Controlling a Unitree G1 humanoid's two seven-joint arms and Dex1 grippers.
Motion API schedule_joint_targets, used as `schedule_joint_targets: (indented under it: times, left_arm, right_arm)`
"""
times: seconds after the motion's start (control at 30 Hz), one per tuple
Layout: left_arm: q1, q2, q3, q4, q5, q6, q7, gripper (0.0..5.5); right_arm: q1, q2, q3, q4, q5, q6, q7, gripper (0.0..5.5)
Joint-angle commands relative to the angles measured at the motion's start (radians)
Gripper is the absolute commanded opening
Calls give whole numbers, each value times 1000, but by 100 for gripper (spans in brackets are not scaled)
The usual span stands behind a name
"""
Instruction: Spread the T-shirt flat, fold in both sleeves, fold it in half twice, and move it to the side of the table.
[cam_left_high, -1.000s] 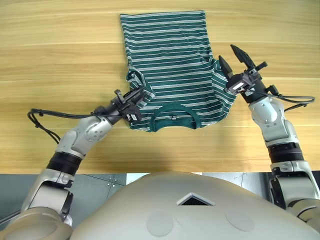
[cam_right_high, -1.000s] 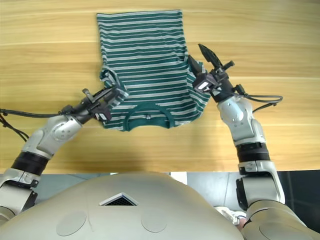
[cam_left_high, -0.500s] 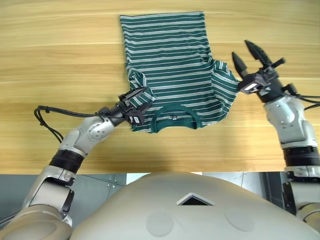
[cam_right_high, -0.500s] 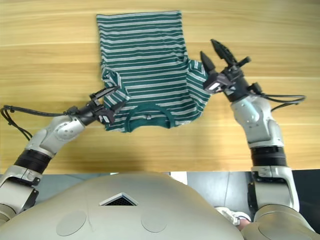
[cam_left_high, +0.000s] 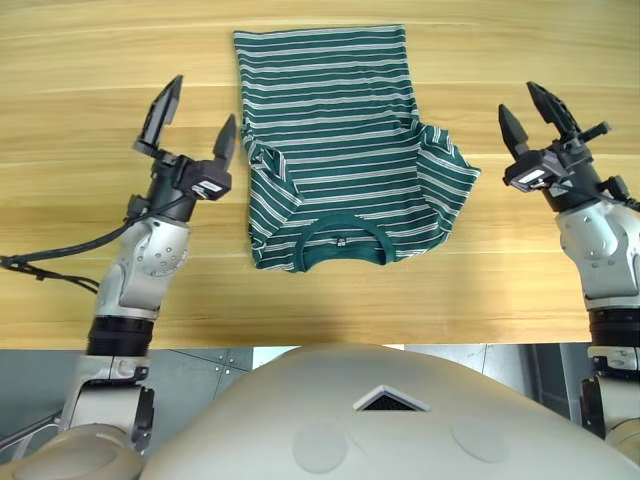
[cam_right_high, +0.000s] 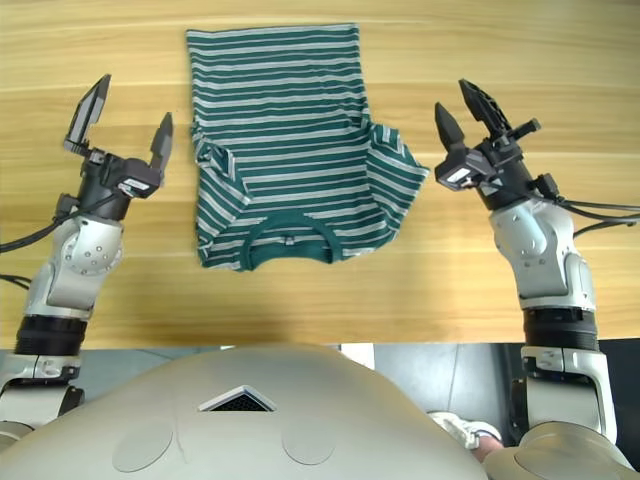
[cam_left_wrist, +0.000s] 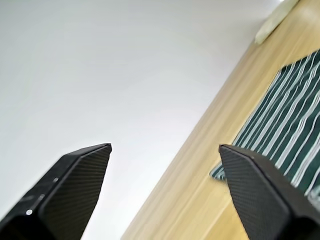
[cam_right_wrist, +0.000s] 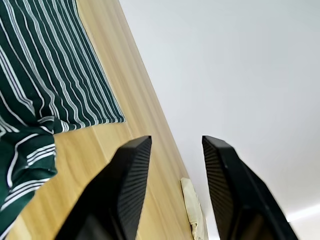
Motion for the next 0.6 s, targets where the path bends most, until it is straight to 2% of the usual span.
schedule_joint_targets:
  times: [0.03, 0.2, 0.4, 0.6]
  left_arm:
    - [0, 8, -2, 65, 73, 96, -1, 399]
    - [-33, 14, -61, 138, 119, 134, -37, 399]
    - [-148, -14, -156, 243, 139, 85, -40, 399]
    - [-207, -30, -202, 278, 135, 42, -20, 399]
  right_arm:
    - [10, -11, -10, 18, -17, 2, -16, 186]
    - [-14, -6, -1, 32, -20, 1, -22, 186]
    - [-45, 5, 20, 58, -31, -2, -35, 186]
    - [-58, 10, 30, 87, -42, -8, -47, 186]
